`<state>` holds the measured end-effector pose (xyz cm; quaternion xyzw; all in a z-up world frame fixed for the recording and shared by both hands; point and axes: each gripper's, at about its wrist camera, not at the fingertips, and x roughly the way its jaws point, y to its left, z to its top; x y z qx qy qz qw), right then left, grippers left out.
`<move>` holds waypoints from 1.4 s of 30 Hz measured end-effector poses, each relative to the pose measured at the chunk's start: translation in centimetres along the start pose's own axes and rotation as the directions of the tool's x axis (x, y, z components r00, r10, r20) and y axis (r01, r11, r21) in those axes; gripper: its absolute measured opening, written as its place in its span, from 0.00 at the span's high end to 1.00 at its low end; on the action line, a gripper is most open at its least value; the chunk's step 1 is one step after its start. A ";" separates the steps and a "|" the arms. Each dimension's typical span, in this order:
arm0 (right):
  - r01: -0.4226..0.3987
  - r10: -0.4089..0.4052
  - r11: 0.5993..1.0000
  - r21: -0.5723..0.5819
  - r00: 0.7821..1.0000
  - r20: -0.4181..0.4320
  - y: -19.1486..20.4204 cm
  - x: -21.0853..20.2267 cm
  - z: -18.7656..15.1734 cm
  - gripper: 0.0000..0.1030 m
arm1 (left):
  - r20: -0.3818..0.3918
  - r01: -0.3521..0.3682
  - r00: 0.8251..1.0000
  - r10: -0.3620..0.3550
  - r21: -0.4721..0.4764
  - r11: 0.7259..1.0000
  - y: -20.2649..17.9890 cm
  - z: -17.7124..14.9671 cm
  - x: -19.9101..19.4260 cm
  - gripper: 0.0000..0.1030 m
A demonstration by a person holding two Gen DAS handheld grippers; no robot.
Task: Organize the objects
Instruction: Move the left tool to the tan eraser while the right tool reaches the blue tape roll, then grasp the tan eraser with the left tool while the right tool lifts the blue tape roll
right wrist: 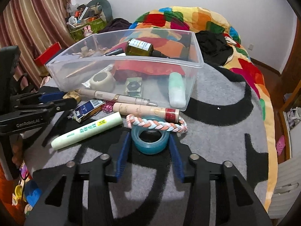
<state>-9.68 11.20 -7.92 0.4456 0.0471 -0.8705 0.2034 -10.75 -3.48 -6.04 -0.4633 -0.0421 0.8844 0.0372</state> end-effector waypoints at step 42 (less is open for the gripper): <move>-0.058 0.065 0.997 -0.041 0.976 0.208 2.5 -4.5 7.1 0.66 | 0.295 0.058 0.954 -0.057 0.007 0.998 -1.5 3.7 -9.0 0.62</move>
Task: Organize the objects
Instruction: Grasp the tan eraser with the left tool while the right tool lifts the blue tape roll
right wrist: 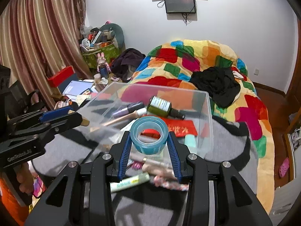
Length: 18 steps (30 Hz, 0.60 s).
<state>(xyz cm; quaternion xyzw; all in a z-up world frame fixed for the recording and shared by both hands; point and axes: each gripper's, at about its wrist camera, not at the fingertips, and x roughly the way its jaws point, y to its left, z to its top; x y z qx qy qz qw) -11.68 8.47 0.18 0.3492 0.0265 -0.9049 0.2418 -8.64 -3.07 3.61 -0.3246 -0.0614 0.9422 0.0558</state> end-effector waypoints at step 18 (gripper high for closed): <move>0.034 -0.031 0.999 0.040 0.996 -0.083 -1.9 5.2 1.2 0.66 | -0.075 -0.053 0.996 0.051 -0.026 0.998 1.2 0.2 5.8 0.62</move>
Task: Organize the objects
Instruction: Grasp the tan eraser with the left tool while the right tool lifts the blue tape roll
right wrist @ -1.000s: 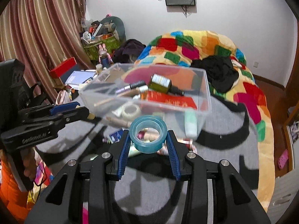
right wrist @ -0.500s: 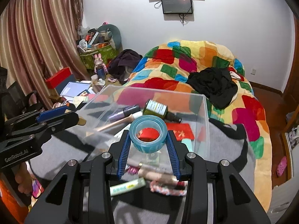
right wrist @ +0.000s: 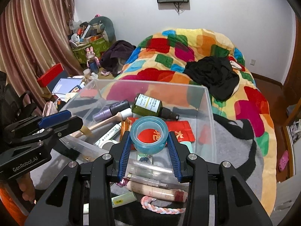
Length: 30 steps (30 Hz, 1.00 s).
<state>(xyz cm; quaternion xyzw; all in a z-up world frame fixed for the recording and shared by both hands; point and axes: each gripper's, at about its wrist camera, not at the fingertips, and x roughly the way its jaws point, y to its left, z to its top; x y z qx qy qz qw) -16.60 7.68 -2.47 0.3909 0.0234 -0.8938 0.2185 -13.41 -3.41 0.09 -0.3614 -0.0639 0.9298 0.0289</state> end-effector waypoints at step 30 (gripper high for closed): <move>0.089 -0.087 0.996 -0.030 0.993 0.080 -1.0 -5.9 -2.3 0.39 | 0.077 -0.015 0.997 0.009 0.077 0.997 -1.8 -2.0 -4.4 0.06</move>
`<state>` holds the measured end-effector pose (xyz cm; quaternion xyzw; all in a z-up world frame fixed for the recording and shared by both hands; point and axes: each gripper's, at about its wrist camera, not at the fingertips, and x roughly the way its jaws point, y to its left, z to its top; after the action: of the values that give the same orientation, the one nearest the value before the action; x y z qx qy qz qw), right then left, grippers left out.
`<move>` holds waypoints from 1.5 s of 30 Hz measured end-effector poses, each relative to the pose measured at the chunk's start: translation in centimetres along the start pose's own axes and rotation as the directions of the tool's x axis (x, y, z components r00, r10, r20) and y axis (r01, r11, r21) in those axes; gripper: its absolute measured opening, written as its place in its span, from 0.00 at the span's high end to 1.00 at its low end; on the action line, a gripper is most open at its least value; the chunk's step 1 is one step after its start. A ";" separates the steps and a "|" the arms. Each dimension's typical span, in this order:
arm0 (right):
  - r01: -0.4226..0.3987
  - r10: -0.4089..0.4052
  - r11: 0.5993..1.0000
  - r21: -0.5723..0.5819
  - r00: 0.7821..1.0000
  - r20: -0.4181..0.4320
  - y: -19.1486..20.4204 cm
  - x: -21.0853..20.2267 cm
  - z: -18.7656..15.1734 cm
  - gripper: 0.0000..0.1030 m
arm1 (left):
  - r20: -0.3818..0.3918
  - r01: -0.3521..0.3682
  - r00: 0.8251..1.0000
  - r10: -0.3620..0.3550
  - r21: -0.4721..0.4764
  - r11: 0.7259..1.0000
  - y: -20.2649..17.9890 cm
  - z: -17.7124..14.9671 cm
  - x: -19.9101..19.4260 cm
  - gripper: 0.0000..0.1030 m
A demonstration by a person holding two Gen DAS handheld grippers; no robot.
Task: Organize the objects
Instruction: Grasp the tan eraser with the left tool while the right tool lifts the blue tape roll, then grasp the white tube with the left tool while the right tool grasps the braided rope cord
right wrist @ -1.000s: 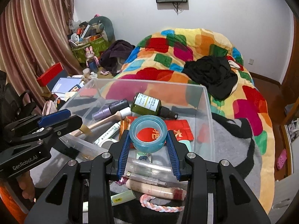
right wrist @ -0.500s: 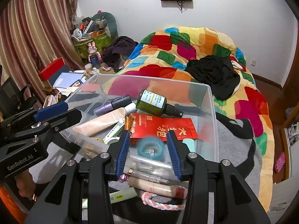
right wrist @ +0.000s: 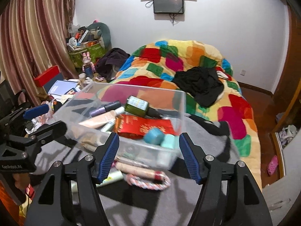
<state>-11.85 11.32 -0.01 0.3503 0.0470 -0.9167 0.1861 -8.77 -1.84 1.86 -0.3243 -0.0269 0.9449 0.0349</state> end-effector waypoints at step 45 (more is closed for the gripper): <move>-0.018 0.021 0.999 0.045 0.998 -0.057 -1.3 -0.5 -5.0 0.93 | -0.164 0.176 0.974 -0.154 0.131 0.976 -5.0 -7.2 -0.2 0.85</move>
<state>-8.84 13.73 -3.53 0.3811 0.0284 -0.9053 0.1857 -3.90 3.33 -3.32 -0.3890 0.0174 0.9105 0.1390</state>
